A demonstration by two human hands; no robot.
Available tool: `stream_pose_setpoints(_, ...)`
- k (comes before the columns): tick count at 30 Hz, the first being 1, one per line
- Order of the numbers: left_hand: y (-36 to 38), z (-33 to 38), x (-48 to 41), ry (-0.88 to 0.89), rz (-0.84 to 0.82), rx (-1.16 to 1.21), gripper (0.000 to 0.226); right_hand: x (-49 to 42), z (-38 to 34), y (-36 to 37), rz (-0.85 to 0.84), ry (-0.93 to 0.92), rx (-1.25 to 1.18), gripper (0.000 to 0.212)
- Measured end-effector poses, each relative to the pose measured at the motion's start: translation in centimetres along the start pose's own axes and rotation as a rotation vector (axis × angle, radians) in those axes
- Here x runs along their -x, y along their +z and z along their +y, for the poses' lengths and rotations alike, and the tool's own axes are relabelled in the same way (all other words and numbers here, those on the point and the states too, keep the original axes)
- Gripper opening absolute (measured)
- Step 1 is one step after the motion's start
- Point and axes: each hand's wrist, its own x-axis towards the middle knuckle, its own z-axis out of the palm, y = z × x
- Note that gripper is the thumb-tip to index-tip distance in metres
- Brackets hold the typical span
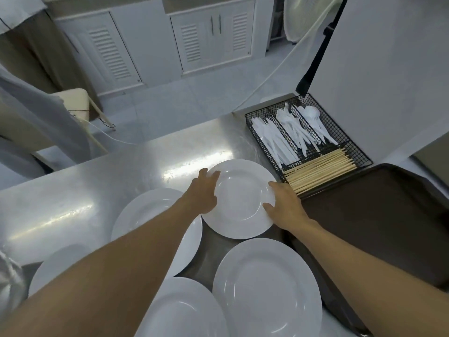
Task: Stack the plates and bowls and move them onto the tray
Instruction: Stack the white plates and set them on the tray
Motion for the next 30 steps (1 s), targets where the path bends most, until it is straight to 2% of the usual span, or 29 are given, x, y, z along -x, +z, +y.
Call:
stream_pose_setpoints(4,0.0,-0.4,-0.2,-0.017,0.013,0.041,0.077,0.1,-0.2,-0.3,0.066,0.004,-0.044,0.052)
stream_pose_setpoints(10,-1.2,0.4,1.0,0.060,0.137,0.094,0.084,1.5,-0.2,-2.3,0.217,-0.028,-0.158,0.058)
stream_pose_setpoints(16,-1.5,1.5,2.4,0.089,0.151,0.086,0.087,3.0,0.1,-3.4,0.288,-0.026,-0.227,0.066)
stream_pose_setpoints(23,-0.1,4.3,6.6,0.171,0.162,0.017,0.088,8.4,2.3,-3.8,0.304,0.047,-0.190,0.050)
stream_pose_setpoints(30,3.9,5.6,10.0,0.211,0.072,0.007,0.090,13.6,5.3,-2.2,0.305,0.137,-0.157,0.043)
